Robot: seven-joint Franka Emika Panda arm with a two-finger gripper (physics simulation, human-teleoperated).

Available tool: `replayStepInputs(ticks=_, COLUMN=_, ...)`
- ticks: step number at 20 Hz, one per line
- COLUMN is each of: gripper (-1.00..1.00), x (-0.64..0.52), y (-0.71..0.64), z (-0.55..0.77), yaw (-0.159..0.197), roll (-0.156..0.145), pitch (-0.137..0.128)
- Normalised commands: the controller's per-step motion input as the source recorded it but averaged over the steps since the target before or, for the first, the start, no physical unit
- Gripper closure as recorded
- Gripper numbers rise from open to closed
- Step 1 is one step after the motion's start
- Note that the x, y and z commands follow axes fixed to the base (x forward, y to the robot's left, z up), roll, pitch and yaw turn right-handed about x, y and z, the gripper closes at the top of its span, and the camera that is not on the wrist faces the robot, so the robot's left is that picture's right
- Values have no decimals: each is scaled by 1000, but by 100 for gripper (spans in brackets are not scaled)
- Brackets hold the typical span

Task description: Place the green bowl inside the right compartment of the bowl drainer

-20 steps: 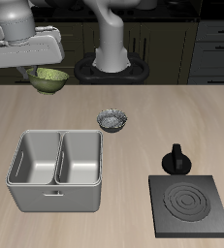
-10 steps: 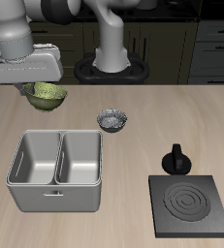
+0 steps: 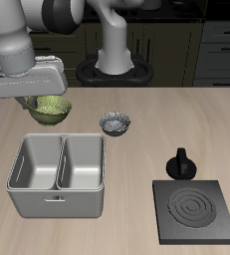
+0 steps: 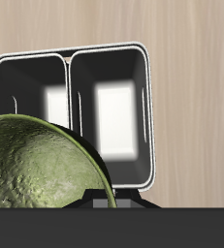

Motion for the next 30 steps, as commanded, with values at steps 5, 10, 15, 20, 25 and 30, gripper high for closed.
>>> replayStepInputs(ticks=5, gripper=100, x=138, y=-129, z=5, yaw=-5, roll=-20, pitch=19)
replayStepInputs(ticks=10, gripper=100, x=95, y=-178, z=-144, yaw=11, roll=-36, pitch=19)
replayStepInputs(ticks=15, gripper=100, x=26, y=-113, z=-261, yaw=19, roll=-18, pitch=38)
replayStepInputs(ticks=20, gripper=100, x=21, y=-147, z=-251, yaw=19, roll=-31, pitch=26)
replayStepInputs(ticks=25, gripper=100, x=-14, y=-108, z=-40, yaw=12, roll=-32, pitch=2)
replayStepInputs(ticks=30, gripper=100, x=-46, y=23, z=-93, yaw=48, roll=-13, pitch=14)
